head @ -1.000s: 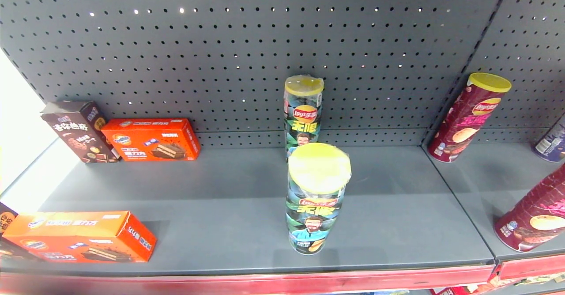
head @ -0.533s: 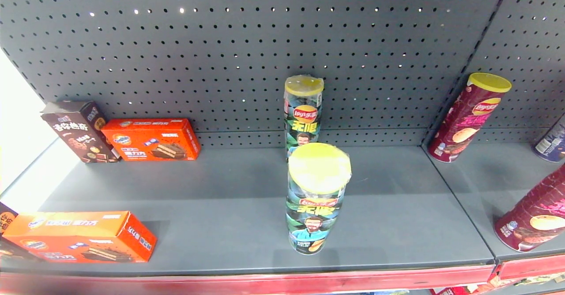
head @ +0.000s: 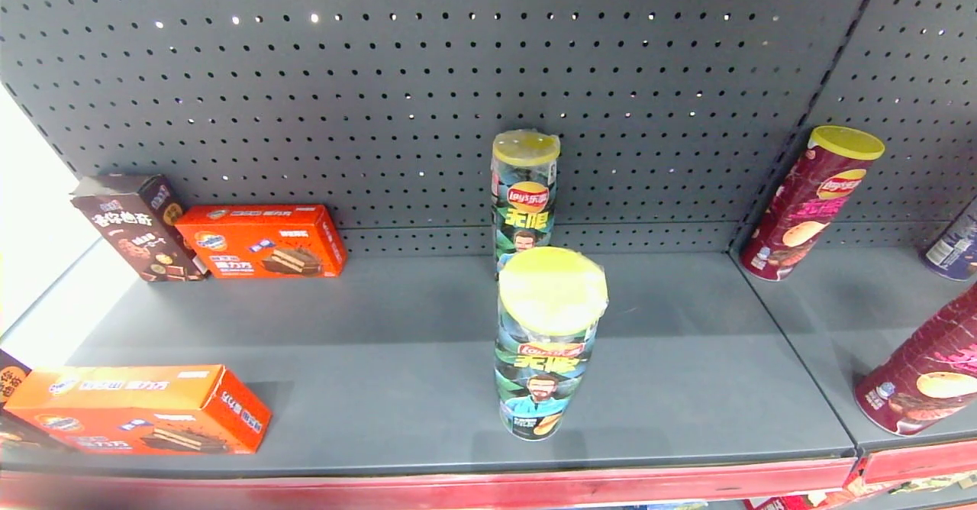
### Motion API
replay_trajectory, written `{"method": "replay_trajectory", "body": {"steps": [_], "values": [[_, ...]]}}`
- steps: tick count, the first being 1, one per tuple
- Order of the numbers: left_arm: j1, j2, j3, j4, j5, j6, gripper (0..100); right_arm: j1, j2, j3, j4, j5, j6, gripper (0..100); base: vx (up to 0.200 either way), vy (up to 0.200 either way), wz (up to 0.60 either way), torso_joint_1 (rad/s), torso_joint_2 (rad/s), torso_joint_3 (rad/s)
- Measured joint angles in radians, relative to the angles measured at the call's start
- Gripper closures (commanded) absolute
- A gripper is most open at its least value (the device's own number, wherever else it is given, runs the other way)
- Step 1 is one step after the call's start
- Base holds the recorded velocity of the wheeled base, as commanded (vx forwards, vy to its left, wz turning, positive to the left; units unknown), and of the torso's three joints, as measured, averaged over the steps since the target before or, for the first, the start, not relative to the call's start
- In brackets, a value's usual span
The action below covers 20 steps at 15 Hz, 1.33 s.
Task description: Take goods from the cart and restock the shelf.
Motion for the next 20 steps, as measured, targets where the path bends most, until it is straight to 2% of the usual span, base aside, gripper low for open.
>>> {"method": "replay_trajectory", "body": {"steps": [2,3,8,20], "values": [[0.000,0.000,-0.001,0.000,-0.094,0.009,0,0.001,0.000,0.000,0.000,0.001,0.000,0,0.000,0.000,0.00,0.000,0.00,0.000],[0.000,0.000,-0.001,0.000,-0.103,0.012,0,0.002,0.000,0.000,0.000,0.004,-0.002,0,0.000,0.000,0.00,0.000,0.00,0.000],[0.000,0.000,-0.002,0.000,-0.099,0.011,0,0.045,-0.050,0.000,-0.001,0.007,-0.002,0,0.000,0.000,0.00,0.000,0.00,0.000],[0.000,0.000,-0.002,0.000,-0.086,-0.014,0,0.049,-0.067,0.000,-0.001,0.006,0.003,0,0.000,0.000,0.00,0.000,0.00,0.000]]}}
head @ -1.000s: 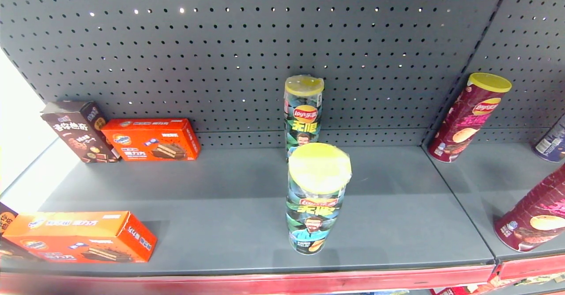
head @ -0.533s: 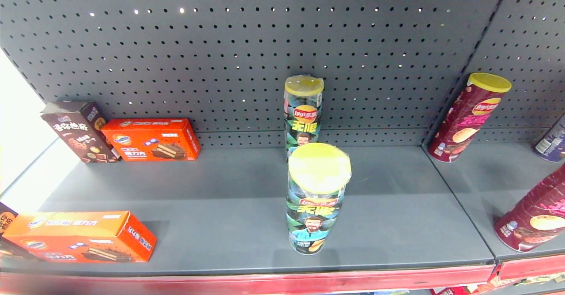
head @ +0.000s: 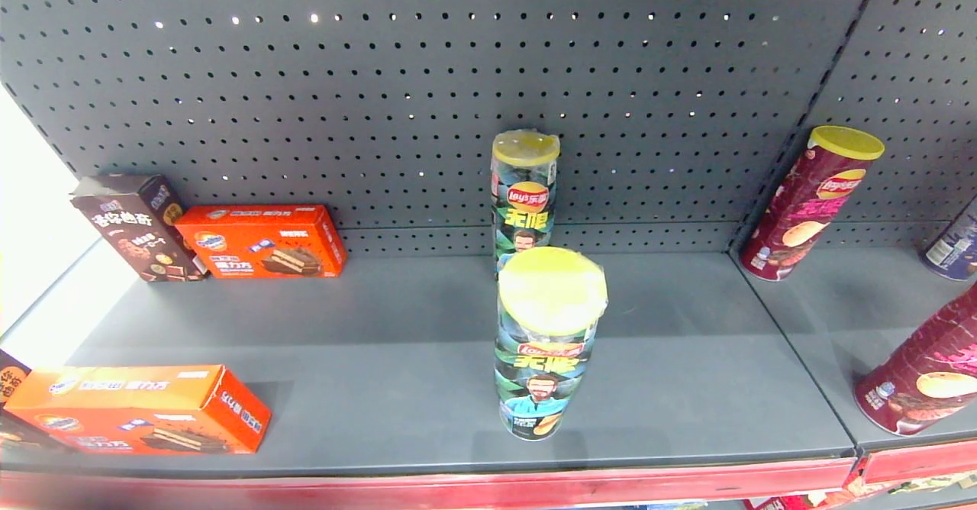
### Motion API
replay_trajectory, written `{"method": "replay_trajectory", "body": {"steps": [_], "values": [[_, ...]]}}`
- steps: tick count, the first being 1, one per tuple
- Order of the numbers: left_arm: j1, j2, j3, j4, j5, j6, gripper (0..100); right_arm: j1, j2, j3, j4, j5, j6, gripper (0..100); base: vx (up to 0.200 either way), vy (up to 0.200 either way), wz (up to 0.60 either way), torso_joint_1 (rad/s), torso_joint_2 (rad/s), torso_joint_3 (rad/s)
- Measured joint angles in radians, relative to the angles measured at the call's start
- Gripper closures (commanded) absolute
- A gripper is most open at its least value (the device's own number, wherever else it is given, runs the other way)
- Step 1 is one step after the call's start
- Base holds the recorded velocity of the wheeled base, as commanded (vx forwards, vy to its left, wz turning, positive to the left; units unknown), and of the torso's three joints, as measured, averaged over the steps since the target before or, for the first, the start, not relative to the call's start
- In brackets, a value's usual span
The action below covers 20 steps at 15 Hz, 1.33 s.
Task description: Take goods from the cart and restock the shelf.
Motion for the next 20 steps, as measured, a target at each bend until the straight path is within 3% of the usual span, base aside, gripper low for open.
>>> {"method": "replay_trajectory", "body": {"steps": [17,20], "values": [[0.000,0.000,0.000,-0.001,-0.003,0.008,0,0.001,-0.001,0.000,0.000,0.000,-0.003,0,0.000,-0.012,0.04,0.000,0.00,0.000],[0.000,0.000,0.000,0.000,0.002,-0.004,0,0.000,-0.001,0.000,0.000,0.000,-0.004,0,0.000,0.000,0.00,0.000,0.00,0.000]]}}
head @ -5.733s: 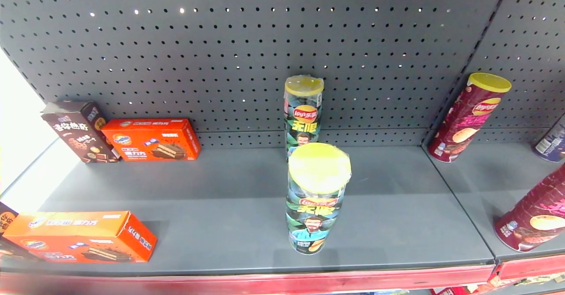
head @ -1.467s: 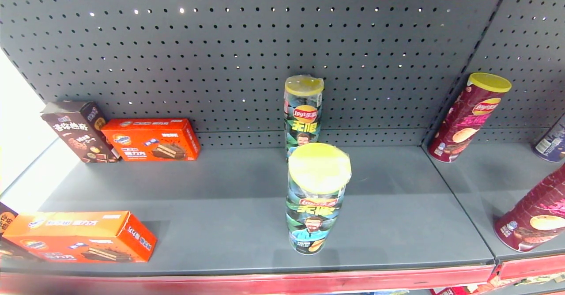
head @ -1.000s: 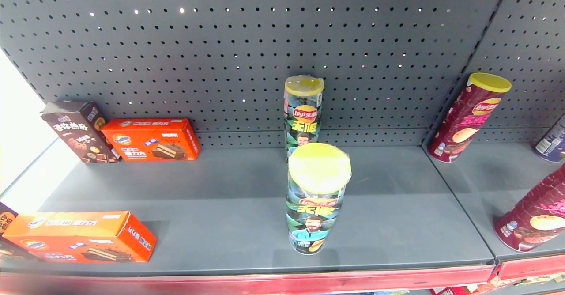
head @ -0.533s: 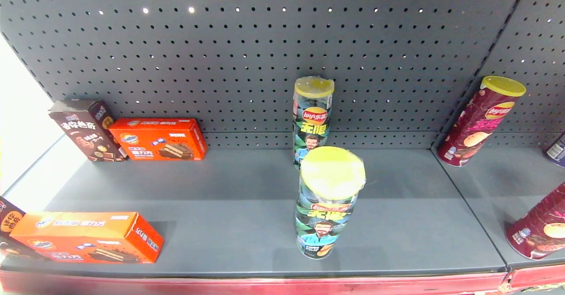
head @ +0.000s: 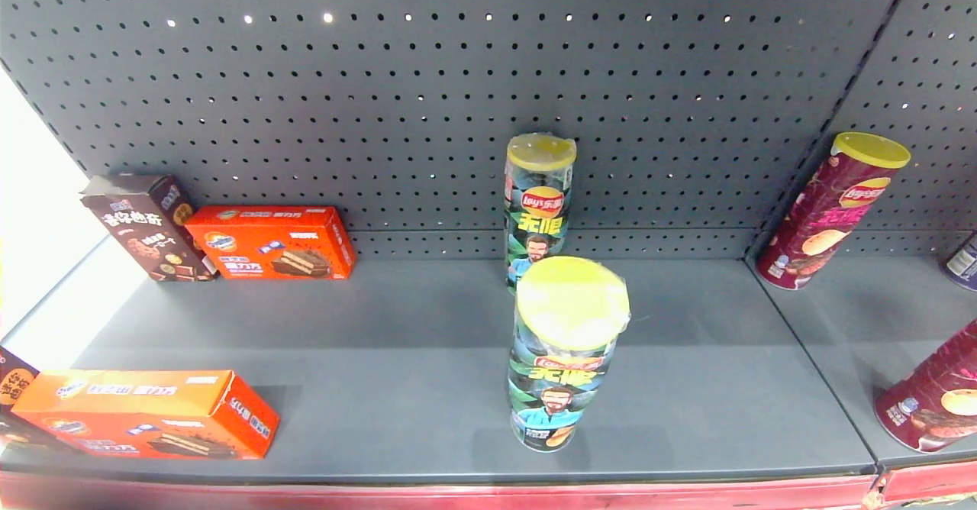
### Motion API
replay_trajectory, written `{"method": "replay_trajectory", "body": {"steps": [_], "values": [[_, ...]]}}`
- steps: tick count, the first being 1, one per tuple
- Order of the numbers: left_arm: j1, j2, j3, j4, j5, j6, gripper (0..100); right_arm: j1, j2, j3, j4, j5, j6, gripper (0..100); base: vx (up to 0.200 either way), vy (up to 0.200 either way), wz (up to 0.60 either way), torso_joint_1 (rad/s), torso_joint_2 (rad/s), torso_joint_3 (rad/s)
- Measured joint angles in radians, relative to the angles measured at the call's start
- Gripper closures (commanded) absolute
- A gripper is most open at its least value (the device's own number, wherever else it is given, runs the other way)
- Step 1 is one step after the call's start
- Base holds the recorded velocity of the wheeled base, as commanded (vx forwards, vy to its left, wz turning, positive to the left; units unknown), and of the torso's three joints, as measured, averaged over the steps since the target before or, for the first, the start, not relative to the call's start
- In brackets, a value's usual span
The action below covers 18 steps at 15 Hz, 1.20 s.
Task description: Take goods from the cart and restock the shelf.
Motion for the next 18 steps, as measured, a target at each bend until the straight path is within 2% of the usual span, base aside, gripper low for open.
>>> {"method": "replay_trajectory", "body": {"steps": [4,5,8,14,16,18], "values": [[0.000,0.000,0.000,0.000,0.000,0.001,0,0.000,0.000,0.000,0.000,0.000,0.000,0,0.000,0.000,0.00,0.000,0.00,0.000],[0.000,0.000,0.000,0.000,0.003,0.000,0,0.000,0.000,0.000,0.000,0.000,0.000,0,0.000,-0.200,0.00,0.002,0.00,0.007],[0.000,0.000,0.000,0.000,0.031,-0.017,0,0.000,0.000,0.000,-0.001,0.001,0.001,0,0.000,0.000,0.00,0.000,0.00,0.000],[0.001,0.000,0.000,0.000,0.030,-0.018,0,0.001,0.000,0.000,0.000,0.000,0.001,0,0.000,0.000,0.00,0.000,0.00,0.000],[0.000,0.000,0.000,0.000,0.031,-0.018,0,0.000,0.000,0.000,0.000,0.001,0.001,0,-0.200,0.000,0.00,0.002,0.00,0.000],[0.000,0.000,0.000,0.000,0.030,-0.018,0,0.001,0.000,0.000,0.000,0.000,0.001,0,0.000,0.000,0.00,0.000,0.00,0.000]]}}
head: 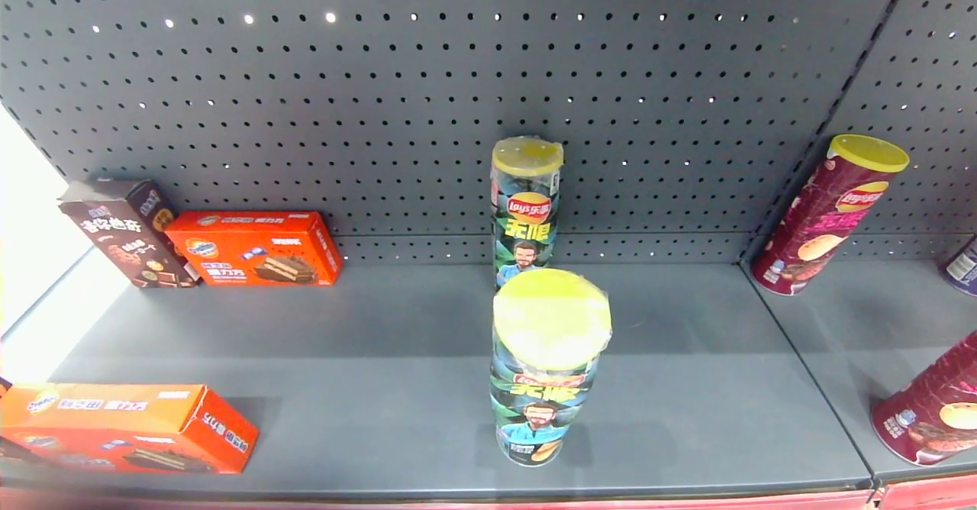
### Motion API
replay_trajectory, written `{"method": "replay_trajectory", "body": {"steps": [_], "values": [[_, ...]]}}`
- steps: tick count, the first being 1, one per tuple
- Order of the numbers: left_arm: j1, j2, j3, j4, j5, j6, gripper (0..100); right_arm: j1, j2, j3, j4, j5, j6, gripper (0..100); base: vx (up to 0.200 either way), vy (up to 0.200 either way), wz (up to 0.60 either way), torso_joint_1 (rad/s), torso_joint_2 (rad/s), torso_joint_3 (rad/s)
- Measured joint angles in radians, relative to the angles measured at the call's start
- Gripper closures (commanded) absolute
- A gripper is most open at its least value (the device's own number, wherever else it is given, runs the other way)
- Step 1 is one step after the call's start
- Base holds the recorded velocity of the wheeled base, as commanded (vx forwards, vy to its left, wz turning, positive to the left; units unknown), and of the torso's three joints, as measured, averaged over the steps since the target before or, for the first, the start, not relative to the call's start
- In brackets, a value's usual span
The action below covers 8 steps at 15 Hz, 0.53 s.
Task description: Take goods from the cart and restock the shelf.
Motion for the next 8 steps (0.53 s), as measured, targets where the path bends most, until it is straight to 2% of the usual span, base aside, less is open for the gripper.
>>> {"method": "replay_trajectory", "body": {"steps": [4,5,8], "values": [[0.000,0.000,0.000,0.000,0.000,0.000,0,0.000,0.000,0.000,0.000,0.000,0.000,0,0.000,0.000,0.00,0.000,0.00,0.000],[-0.001,0.000,0.000,0.000,0.000,0.001,0,-0.001,0.000,0.000,0.000,0.000,0.000,0,-0.200,0.000,0.00,0.002,0.00,-0.007],[0.000,0.000,0.000,0.001,0.000,0.000,0,0.000,0.000,0.000,0.001,0.001,-0.001,0,0.000,0.000,0.00,0.000,0.00,0.000]]}}
